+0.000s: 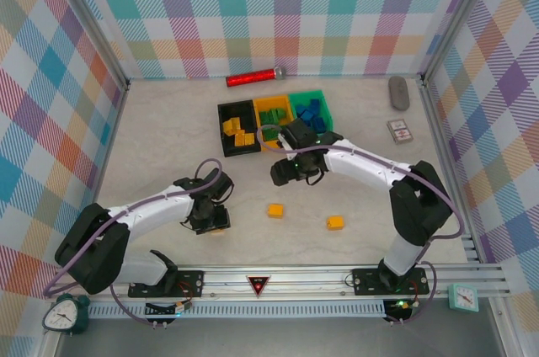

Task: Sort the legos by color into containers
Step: Pick up the lego from the middle-left of the table, then place the lego in the container.

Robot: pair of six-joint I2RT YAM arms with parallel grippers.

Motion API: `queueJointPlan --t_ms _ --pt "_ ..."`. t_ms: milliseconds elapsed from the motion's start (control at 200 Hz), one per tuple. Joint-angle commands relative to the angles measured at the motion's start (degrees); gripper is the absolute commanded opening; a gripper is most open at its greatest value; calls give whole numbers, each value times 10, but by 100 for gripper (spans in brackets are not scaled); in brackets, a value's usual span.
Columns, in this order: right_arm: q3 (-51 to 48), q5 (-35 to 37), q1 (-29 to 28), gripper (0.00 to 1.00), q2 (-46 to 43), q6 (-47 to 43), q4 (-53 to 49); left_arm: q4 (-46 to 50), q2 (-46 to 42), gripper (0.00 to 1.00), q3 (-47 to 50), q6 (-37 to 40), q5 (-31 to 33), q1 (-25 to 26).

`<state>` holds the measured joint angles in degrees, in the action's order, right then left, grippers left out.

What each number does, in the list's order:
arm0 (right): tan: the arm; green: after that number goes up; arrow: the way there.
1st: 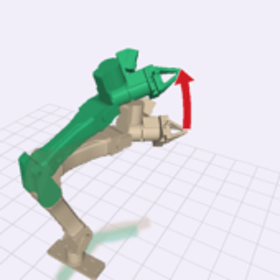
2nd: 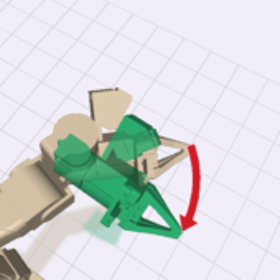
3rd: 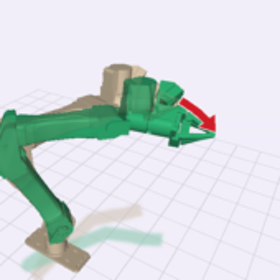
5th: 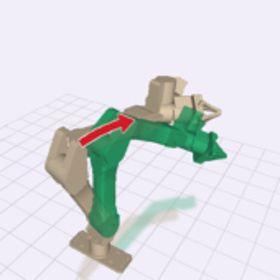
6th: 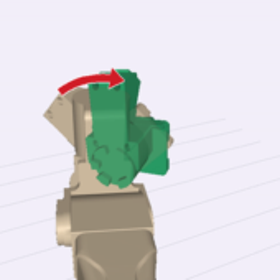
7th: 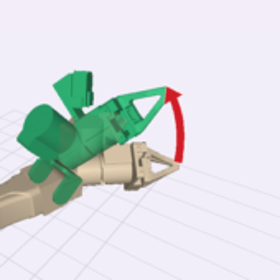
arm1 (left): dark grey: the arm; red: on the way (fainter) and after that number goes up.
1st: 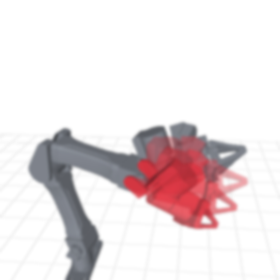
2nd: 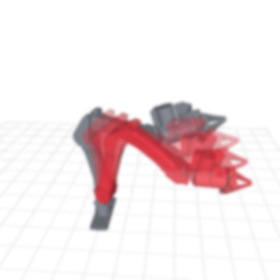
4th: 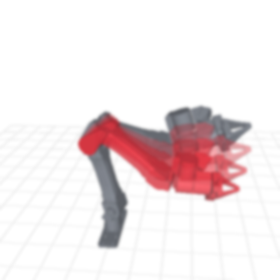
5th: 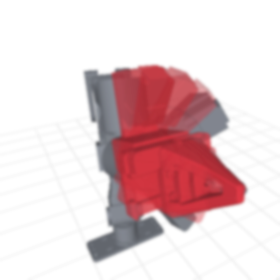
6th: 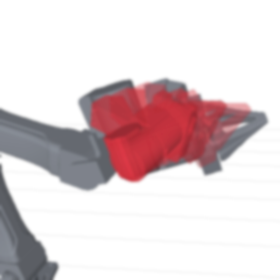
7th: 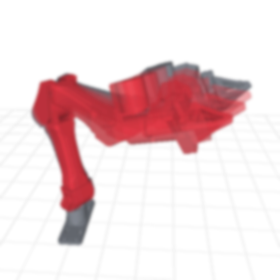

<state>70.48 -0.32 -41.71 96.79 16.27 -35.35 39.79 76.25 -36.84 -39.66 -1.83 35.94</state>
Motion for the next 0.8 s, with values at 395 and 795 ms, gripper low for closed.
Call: queueJointPlan --t_ms 395,795 --pt "-146 23 -3 73 -123 61 19 -13 78 20 -162 58 8 -7" --pt "-219 -28 -45 73 -151 111 59 58 288 26 -511 157 -3 -131"
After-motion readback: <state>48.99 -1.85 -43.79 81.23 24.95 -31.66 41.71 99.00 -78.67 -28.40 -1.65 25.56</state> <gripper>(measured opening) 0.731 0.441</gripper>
